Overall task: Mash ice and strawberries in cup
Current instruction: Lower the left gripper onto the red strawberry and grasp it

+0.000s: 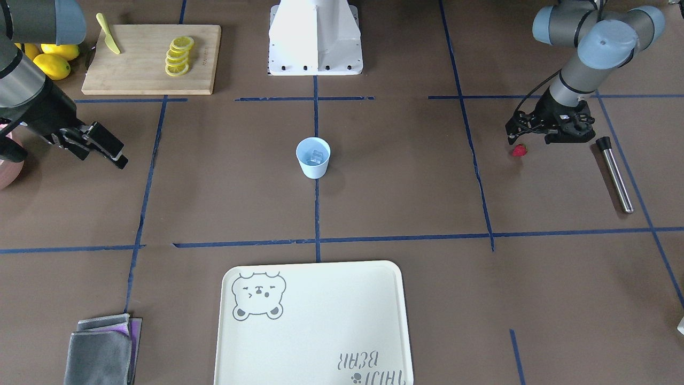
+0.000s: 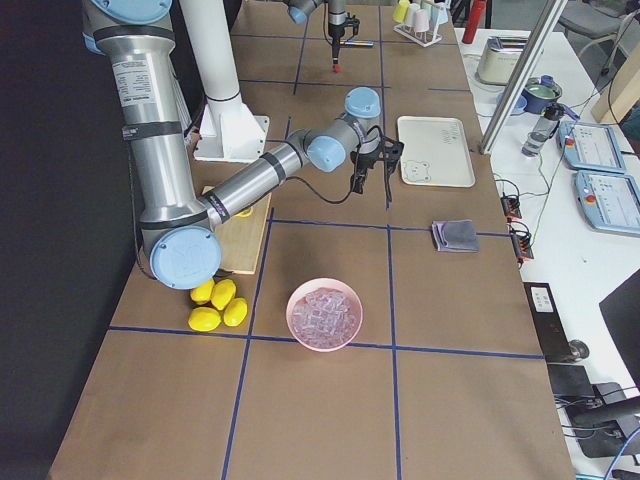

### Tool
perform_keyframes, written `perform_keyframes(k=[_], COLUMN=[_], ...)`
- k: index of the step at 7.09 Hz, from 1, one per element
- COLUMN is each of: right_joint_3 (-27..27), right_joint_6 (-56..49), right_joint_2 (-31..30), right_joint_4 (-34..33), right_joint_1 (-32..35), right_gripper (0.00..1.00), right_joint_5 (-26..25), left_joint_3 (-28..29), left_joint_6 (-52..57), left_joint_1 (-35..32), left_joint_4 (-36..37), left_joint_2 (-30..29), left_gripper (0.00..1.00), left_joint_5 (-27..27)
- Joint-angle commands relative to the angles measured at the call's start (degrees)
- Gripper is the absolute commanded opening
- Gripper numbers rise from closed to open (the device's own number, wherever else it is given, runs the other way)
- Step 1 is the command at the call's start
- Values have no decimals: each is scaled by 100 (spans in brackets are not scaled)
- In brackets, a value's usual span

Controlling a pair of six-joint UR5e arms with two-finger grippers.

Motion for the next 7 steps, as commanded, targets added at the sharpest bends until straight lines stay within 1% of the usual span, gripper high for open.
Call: perform_keyframes(k=[1, 2, 4, 5, 6, 7], right_joint_3=[1, 1, 1, 1, 1, 1], right_joint_6=[0, 0, 0, 0, 0, 0], right_joint_2=[4, 4, 13, 22, 22, 31], right_joint_4=[3, 3, 3, 3, 3, 3], right_joint_1=[0, 0, 0, 0, -9, 0], right_gripper=[100, 100, 100, 100, 100, 100], right_joint_5=[0, 0, 0, 0, 0, 0], left_joint_3=[259, 312, 375, 383, 383, 375], left_joint_6=[-304, -332, -341, -341, -341, -333], left_joint_1=[107, 143, 152, 152, 152, 152], left_joint_4=[-417, -437, -437, -437, -437, -437], left_joint_2=[-51, -69, -165, -166, -166, -157], left_gripper=[100, 100, 95, 79, 50, 26], left_joint_5=[77, 77, 68, 68, 68, 59])
